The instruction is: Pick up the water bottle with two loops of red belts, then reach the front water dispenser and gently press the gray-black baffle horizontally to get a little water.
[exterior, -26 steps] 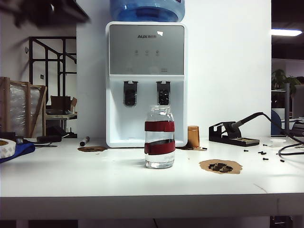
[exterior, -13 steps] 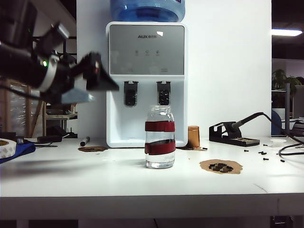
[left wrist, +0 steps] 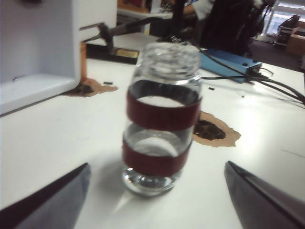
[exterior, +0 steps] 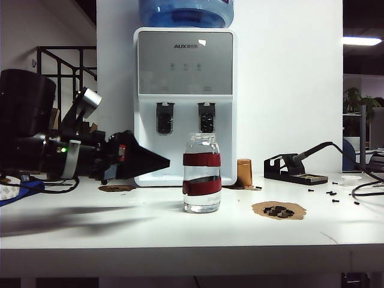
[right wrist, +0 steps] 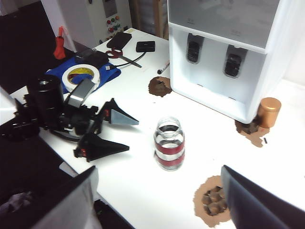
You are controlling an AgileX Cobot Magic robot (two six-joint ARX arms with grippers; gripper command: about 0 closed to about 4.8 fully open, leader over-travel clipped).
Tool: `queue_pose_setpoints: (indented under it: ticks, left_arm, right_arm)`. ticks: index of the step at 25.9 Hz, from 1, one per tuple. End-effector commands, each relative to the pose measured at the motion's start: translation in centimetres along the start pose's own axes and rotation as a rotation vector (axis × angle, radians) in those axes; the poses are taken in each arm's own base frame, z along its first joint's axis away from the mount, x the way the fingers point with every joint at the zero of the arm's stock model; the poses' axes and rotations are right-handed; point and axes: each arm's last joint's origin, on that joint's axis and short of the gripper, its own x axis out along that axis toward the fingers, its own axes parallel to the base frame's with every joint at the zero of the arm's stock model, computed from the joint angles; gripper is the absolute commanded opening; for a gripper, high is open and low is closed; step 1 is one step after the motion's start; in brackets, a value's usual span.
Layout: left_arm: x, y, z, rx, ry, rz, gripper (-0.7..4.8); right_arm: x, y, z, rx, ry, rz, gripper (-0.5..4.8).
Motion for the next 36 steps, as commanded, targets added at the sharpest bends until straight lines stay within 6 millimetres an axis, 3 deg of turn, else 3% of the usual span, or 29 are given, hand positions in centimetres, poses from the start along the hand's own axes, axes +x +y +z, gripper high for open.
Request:
queue_pose_setpoints:
  ticks: [1,4,7,12,18,24,31,32,34,35,36]
  left_arm:
    - [1.2,-1.1,-0.8,0.033,0.013,-0.051,4.79]
    - [2.2,-1.9,-0.8,0.089,0.010,-0.050,4.79]
    - [3.9,-1.3,-0.2,0.108,-0.008,0.036,4.79]
    - [5.4,-0.5,-0.2,0.111,-0.014,0.014,4.79]
    - [6.5,-1.3,-0.5,0.116,-0.013,-0.005,4.79]
    - [9.5,-0.3,-0.4,0.109,0.008,0.039,4.79]
    - [10.4,0.1,-0.8,0.102,0.022,0.062,4.79]
    - [10.4,0.1,-0.9,0.102,0.023,0.080,3.88]
    - [10.3,0.3,-0.9,0.102,0.024,0.121,1.19]
    - [10.3,0.4,-0.9,0.102,0.024,0.153,0.37]
    - [10.3,0.4,-0.9,0.102,0.024,0.172,0.10]
  right_arm:
    - [-0.2,0.1,0.3,-0.011,-0.019,0.000,4.12]
    - [-0.2,0.1,0.4,-0.017,-0.031,-0.003,4.12]
    - [-0.3,0.0,0.6,-0.028,-0.055,-0.007,4.12]
    - [-0.6,0.2,0.7,-0.036,-0.072,-0.010,4.12]
    - [-0.9,0.3,0.7,-0.039,-0.082,-0.011,4.12]
    - [-1.0,0.4,0.7,-0.035,-0.083,-0.011,4.12]
    - [-1.0,0.4,0.7,-0.030,-0.082,-0.010,4.12]
    - [-1.0,0.4,0.7,-0.030,-0.082,-0.011,4.12]
    - [-1.0,0.4,0.7,-0.030,-0.082,-0.011,4.12]
    - [-1.0,0.4,0.7,-0.030,-0.082,-0.011,4.12]
    - [-1.0,0.4,0.7,-0.030,-0.082,-0.011,4.12]
